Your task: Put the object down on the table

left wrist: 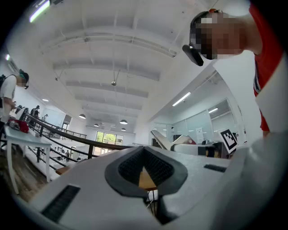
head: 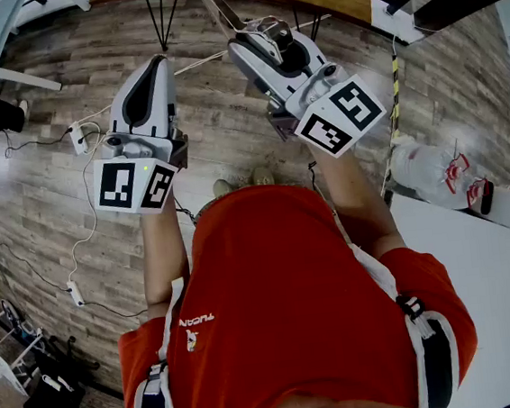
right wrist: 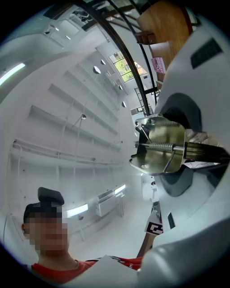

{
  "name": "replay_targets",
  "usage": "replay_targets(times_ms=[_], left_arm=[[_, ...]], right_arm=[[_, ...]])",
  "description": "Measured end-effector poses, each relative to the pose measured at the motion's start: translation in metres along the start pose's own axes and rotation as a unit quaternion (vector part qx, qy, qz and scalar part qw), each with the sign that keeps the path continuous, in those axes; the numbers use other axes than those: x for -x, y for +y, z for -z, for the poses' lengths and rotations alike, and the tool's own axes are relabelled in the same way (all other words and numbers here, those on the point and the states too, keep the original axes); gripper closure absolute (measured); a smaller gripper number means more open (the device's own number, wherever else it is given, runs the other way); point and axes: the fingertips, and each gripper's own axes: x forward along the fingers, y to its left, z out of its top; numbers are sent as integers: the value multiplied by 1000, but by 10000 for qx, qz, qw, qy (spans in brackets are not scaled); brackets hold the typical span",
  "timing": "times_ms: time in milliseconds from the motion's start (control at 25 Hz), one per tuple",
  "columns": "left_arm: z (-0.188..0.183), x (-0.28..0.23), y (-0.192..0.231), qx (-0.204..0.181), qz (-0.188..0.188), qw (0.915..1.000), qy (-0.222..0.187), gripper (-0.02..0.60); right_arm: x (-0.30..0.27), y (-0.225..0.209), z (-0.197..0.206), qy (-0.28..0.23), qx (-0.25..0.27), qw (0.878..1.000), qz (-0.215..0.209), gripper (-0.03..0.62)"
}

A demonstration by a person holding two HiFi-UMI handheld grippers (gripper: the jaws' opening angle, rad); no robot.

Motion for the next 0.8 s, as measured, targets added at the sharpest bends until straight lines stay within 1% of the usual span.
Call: replay_targets(times_ms=[200,320,520,640,800], left_arm=[[7,-9,-5,-13,-67,10000,7,572],[11,-19,-10,-66,-128,9999,14,572],[15,-31,-5,-88,-285,9996,-14,572],[18,-49,4,-74,-322,9995,12,572],[21,-64,30,-60,-307,9995,-13,572]], right_arm=[[5,-7,1,-29,-61,9999,-110,416],[8,-17,-2,-43,-2,9998,-187,416],[6,-36,-1,38,26,9997,-229,416],[-2,-58,0,96,-14,9998,-196,416],[-27,-73,6,155,-9,9998,-149,416]])
